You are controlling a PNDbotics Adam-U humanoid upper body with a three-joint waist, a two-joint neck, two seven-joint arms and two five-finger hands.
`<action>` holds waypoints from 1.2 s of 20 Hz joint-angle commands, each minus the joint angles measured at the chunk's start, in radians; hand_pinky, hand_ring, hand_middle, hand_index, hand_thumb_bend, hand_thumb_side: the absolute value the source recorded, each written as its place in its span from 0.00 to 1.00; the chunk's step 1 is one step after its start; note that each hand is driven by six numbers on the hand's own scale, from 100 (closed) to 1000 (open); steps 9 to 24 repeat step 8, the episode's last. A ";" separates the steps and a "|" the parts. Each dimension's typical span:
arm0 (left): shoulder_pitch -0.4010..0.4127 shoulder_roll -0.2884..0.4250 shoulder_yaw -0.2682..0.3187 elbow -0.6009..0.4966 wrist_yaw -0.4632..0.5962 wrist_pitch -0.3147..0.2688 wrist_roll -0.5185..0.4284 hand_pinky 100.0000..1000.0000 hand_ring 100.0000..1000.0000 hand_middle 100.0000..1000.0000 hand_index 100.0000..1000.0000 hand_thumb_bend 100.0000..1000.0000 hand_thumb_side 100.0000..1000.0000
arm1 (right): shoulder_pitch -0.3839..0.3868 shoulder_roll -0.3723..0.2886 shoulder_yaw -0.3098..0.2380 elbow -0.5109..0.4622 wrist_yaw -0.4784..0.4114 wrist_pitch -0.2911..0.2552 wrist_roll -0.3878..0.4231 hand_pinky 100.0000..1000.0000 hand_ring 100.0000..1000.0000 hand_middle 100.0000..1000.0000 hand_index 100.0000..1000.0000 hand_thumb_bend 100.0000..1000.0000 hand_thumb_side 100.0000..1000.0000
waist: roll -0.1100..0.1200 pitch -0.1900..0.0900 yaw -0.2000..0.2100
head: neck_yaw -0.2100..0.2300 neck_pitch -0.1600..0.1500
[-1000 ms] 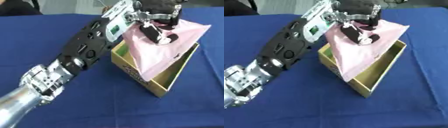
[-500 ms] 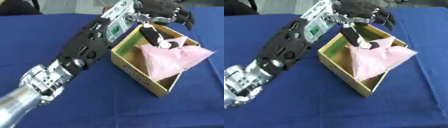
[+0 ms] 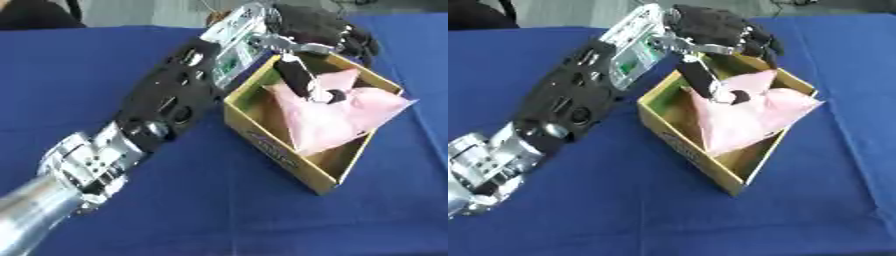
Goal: Pick up objects on the table and place them in the box.
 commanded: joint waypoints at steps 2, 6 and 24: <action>-0.016 0.012 0.013 -0.009 -0.007 -0.007 0.004 0.81 0.92 0.93 0.90 0.19 0.63 | -0.009 -0.017 -0.009 -0.009 0.000 -0.005 0.000 0.43 0.56 0.78 0.92 0.56 0.73 | -0.010 -0.012 0.001 | 0.012 -0.001; -0.016 0.013 0.012 -0.014 -0.002 -0.004 0.004 0.82 0.92 0.93 0.90 0.20 0.63 | -0.008 -0.017 -0.008 -0.008 0.000 -0.005 0.003 0.43 0.57 0.78 0.92 0.56 0.73 | -0.011 -0.012 0.002 | 0.012 -0.001; -0.014 0.014 0.011 -0.017 0.002 -0.003 0.002 0.82 0.92 0.93 0.90 0.20 0.63 | -0.008 -0.017 -0.008 -0.008 0.000 -0.005 0.002 0.43 0.57 0.78 0.92 0.56 0.73 | -0.011 -0.012 0.003 | 0.012 -0.001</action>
